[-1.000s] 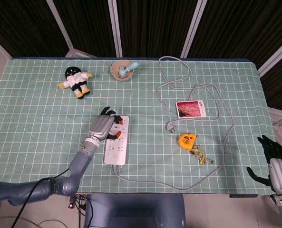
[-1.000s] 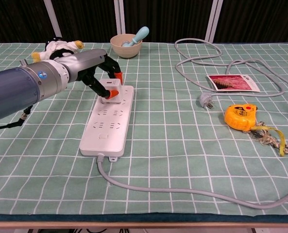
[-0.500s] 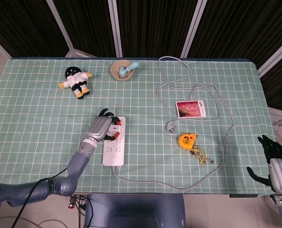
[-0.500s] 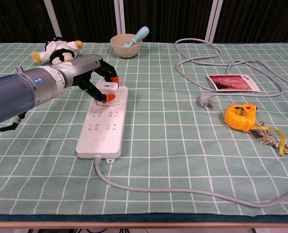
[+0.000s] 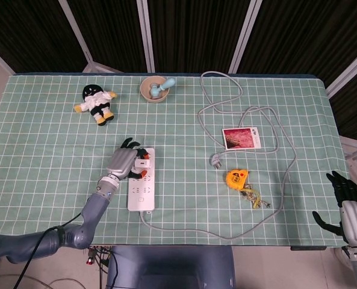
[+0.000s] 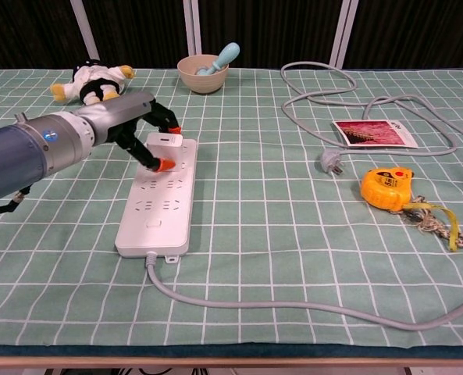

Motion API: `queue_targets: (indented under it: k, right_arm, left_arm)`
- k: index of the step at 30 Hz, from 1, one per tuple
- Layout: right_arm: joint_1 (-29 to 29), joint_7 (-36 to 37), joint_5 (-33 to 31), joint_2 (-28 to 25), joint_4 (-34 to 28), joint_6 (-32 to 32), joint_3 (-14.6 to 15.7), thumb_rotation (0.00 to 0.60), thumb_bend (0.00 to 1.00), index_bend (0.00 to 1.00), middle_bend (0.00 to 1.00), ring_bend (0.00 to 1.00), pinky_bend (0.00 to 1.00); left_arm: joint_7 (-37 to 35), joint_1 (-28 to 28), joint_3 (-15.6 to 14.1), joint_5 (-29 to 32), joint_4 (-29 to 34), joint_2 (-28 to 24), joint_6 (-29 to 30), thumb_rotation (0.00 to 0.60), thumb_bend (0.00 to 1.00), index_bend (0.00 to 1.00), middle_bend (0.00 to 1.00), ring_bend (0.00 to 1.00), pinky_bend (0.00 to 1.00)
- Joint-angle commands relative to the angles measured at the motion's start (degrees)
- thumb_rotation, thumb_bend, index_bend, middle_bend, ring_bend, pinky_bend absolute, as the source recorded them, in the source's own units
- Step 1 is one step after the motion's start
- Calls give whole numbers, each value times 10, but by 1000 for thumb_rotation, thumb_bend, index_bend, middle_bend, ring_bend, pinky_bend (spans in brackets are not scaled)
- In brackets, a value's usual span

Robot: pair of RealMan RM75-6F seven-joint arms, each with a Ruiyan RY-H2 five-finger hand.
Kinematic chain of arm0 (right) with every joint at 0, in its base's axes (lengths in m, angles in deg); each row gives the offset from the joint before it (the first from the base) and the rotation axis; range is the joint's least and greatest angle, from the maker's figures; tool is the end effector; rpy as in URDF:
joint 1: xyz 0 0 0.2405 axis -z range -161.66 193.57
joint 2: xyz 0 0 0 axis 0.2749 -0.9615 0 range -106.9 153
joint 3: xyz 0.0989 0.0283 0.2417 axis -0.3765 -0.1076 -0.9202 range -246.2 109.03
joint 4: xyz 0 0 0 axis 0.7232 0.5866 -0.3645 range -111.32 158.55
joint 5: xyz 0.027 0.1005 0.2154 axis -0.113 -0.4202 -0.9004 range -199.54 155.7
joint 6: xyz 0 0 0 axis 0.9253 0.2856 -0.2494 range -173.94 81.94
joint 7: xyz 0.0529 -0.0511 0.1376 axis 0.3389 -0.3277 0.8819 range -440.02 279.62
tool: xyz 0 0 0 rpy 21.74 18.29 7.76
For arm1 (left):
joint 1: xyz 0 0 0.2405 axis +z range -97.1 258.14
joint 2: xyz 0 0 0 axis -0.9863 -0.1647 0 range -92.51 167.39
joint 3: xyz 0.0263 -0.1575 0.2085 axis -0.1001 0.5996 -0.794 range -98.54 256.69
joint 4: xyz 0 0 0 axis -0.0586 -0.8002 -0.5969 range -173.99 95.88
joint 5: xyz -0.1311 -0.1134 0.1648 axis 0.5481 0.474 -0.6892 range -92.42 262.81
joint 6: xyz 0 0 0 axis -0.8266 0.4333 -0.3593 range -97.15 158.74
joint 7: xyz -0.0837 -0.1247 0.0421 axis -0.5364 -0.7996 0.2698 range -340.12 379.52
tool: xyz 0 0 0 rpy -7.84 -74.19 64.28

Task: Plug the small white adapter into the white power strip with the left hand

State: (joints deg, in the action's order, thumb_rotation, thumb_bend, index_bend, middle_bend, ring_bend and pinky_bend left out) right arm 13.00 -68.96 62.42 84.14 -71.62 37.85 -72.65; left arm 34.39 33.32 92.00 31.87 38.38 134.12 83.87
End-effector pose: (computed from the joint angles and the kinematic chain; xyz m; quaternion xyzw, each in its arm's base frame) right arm -0.3318 -0.1895 0.1494 0.5378 -0.4575 0.4328 0.5605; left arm -0.1310 0.3865 -0.0835 -0.6895 -0.4708 -0.3852 0.3932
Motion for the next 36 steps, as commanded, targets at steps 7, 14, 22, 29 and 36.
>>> queue_targets:
  k: [7, 14, 22, 29, 36]
  right_arm:
    - [1, 0, 2, 1, 0, 3, 0, 600, 348, 39, 0, 0, 0]
    - [1, 3, 3, 1, 0, 4, 0, 600, 348, 39, 0, 0, 0]
    - [1, 6, 4, 0, 0, 5, 0, 600, 348, 39, 0, 0, 0]
    - [1, 8, 3, -1, 0, 3, 0, 600, 348, 39, 0, 0, 0]
    - [0, 8, 2, -2, 0, 1, 0, 600, 348, 39, 0, 0, 0]
  left_arm:
    - [-13, 8, 11, -12, 19, -19, 11, 600, 17, 209, 145, 17, 0]
    - [-56, 16, 43, -15, 69, -41, 25, 600, 165, 215, 218, 77, 121]
    - [-123, 15, 101, 0, 145, -46, 37, 600, 336, 535, 617, 519, 626]
    - [-150, 7, 120, 64, 172, -44, 7, 600, 338, 807, 915, 885, 933]
    - [-220, 5, 128, 123, 187, -73, -102, 600, 334, 899, 1000, 1000, 1000]
